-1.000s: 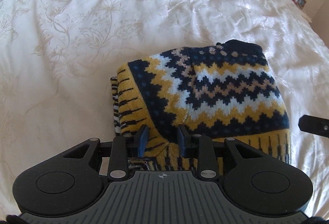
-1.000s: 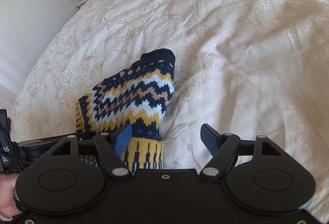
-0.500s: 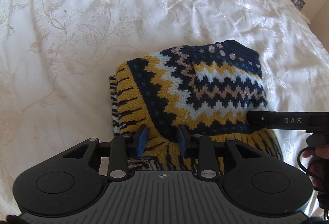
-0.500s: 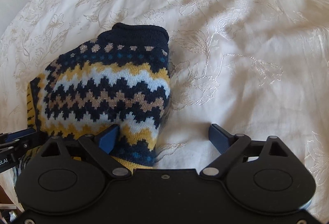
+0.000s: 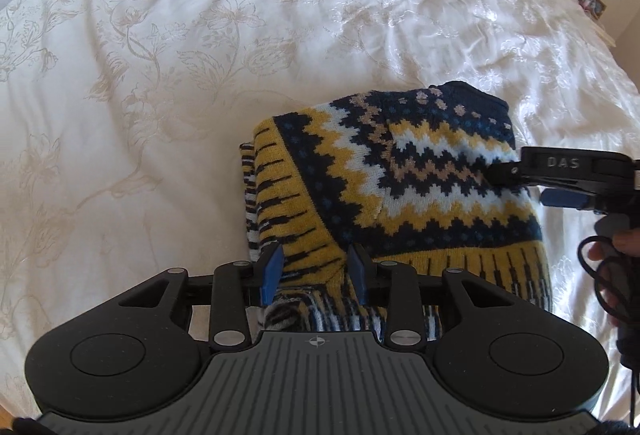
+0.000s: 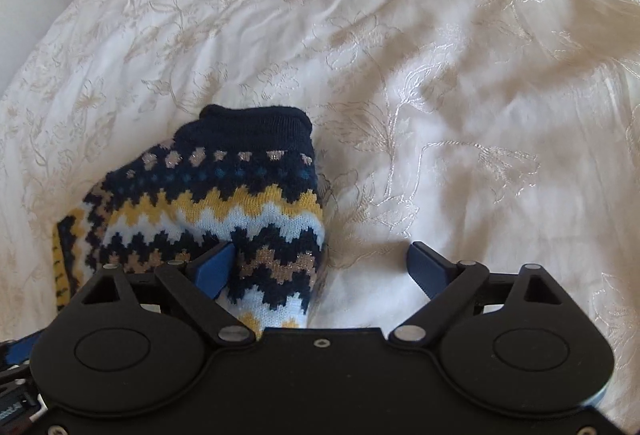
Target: Fold small clothes
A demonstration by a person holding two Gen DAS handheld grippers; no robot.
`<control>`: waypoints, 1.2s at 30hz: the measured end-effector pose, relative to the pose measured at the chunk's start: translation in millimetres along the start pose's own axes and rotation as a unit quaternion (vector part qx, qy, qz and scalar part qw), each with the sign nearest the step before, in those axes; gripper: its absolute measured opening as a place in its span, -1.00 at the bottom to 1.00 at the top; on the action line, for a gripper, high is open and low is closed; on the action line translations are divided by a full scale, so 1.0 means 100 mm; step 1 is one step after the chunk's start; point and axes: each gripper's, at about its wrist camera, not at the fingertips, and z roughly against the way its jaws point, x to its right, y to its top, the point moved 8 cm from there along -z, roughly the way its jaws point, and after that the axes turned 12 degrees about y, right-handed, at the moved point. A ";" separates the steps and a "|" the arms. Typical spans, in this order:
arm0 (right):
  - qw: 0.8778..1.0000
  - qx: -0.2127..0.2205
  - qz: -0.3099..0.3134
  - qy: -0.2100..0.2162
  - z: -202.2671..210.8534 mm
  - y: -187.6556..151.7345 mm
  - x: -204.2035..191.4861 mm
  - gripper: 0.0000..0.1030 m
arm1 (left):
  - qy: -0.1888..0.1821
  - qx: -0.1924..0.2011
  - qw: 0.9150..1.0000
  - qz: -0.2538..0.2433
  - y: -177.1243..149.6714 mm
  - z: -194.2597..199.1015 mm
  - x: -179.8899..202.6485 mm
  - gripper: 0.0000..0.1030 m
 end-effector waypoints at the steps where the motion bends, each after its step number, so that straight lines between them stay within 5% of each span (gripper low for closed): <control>1: 1.000 -0.002 0.007 -0.006 -0.04 0.00 0.00 0.80 | 0.002 0.001 1.000 0.002 -0.01 0.02 -0.01 -0.33; 12: 0.994 0.087 0.067 0.028 0.75 -0.09 -0.24 0.99 | 0.021 0.012 0.999 0.043 -0.08 0.36 -0.17 0.09; 22: 0.993 0.078 0.081 0.030 1.31 -0.55 -0.39 0.99 | 0.021 -0.002 0.999 0.024 -0.30 0.75 -0.03 0.76; 36: 0.991 0.070 0.109 0.017 1.71 -1.04 -0.50 0.99 | 0.056 -0.027 0.998 0.001 -0.73 1.11 0.07 0.86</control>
